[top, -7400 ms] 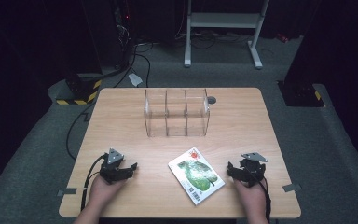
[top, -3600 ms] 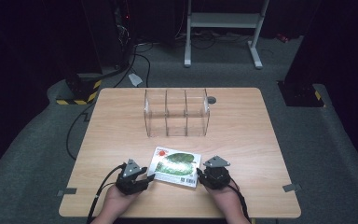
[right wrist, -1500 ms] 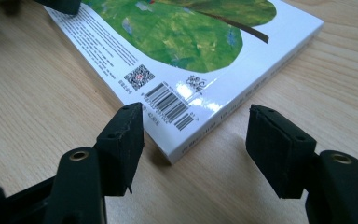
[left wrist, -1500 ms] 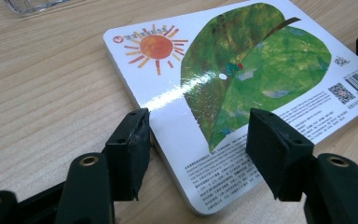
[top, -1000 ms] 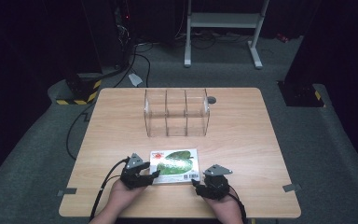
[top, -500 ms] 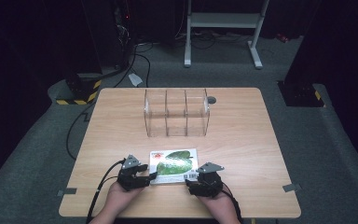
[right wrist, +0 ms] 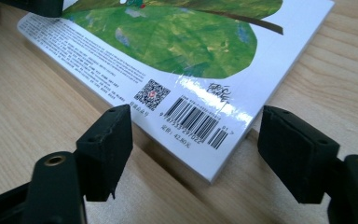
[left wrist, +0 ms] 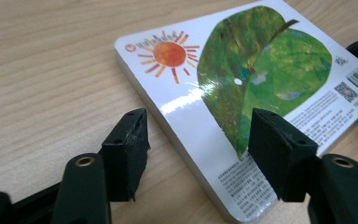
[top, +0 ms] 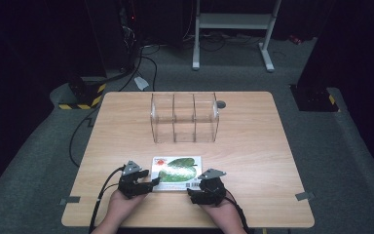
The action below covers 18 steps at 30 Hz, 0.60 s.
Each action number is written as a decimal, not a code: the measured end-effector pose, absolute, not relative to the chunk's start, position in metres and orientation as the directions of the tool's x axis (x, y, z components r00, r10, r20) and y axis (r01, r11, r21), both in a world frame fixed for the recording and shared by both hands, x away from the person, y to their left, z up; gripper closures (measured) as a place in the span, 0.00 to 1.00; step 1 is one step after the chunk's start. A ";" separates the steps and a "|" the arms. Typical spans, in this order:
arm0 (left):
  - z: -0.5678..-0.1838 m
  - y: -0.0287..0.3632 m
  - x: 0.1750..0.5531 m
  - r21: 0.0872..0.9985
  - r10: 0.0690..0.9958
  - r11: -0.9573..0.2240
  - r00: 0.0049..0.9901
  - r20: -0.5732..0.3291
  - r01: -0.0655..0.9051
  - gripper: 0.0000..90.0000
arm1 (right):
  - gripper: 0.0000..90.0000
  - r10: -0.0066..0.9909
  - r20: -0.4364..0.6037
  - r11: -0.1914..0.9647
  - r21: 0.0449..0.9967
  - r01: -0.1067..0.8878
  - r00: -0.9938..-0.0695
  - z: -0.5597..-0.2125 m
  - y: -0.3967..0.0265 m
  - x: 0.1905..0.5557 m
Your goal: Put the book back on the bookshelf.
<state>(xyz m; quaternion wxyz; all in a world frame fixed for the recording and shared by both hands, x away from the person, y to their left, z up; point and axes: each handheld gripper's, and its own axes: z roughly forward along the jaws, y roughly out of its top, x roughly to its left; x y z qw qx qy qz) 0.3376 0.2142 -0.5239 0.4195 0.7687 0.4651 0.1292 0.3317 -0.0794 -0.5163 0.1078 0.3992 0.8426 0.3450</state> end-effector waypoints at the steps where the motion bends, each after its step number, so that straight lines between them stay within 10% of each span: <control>1: -0.524 0.214 0.338 0.767 0.823 -0.214 0.534 -0.191 0.605 0.41 | 0.30 0.750 0.101 0.434 0.670 0.601 -0.654 -0.516 -0.080 0.333; 18: -0.524 0.201 0.335 0.772 0.835 -0.218 0.523 -0.169 0.597 0.42 | 0.19 0.725 -0.008 0.506 0.686 0.524 -0.689 -0.523 -0.072 0.324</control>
